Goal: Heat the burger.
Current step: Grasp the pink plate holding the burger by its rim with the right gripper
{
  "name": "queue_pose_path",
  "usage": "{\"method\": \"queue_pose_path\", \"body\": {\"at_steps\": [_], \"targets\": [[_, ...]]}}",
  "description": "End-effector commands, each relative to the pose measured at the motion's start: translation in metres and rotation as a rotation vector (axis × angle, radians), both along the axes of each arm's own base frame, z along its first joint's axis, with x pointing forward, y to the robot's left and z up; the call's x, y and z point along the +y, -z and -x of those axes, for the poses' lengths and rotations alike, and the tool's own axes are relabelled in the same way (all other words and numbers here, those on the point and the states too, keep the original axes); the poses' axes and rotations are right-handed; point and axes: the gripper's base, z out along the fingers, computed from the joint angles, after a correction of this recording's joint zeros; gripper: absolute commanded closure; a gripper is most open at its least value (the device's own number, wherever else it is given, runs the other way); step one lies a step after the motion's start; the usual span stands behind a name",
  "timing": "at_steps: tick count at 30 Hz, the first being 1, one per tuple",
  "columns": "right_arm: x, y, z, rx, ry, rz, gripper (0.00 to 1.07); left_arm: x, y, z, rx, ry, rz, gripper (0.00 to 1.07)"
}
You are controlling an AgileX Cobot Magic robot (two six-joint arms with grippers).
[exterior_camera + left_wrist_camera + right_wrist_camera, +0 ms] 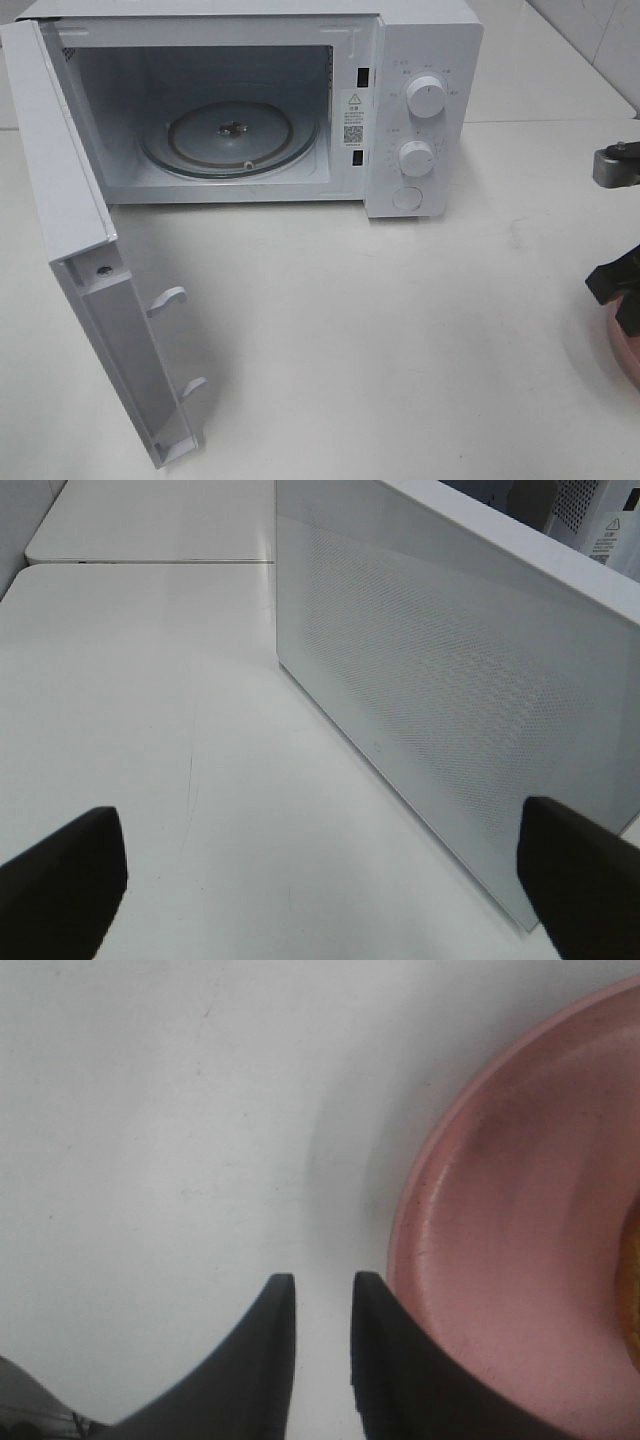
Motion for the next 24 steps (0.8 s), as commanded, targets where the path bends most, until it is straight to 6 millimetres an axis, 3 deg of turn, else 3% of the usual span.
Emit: {"method": "queue_pose_path", "body": {"at_steps": [1,2,4,5,7,13,24], "targets": [[-0.007,-0.002,-0.003,-0.041,0.065,0.027,0.66,0.0,0.001,0.002,-0.019,-0.003,-0.002,0.09],[-0.007,-0.002,-0.003,-0.041,0.065,0.027,0.66,0.0,0.001,0.002,-0.019,-0.003,-0.002,0.09],[-0.009,-0.003,-0.004,-0.05,0.085,0.052,0.4,0.0,0.001,0.002,-0.019,-0.003,-0.002,0.09],[-0.009,-0.003,-0.004,-0.05,0.085,0.052,0.4,0.0,0.001,0.002,-0.019,-0.003,-0.002,0.09],[-0.012,-0.002,-0.004,-0.05,0.064,0.081,0.09,0.0,0.001,0.002,-0.019,-0.003,-0.002,0.09],[-0.013,0.001,-0.005,-0.053,0.054,0.101,0.05,0.0,0.001,0.002,-0.019,-0.003,-0.002,0.09],[-0.014,0.031,-0.015,0.044,0.087,0.11,0.08,0.0,0.001,0.002,-0.019,-0.003,-0.002,0.09]]}}
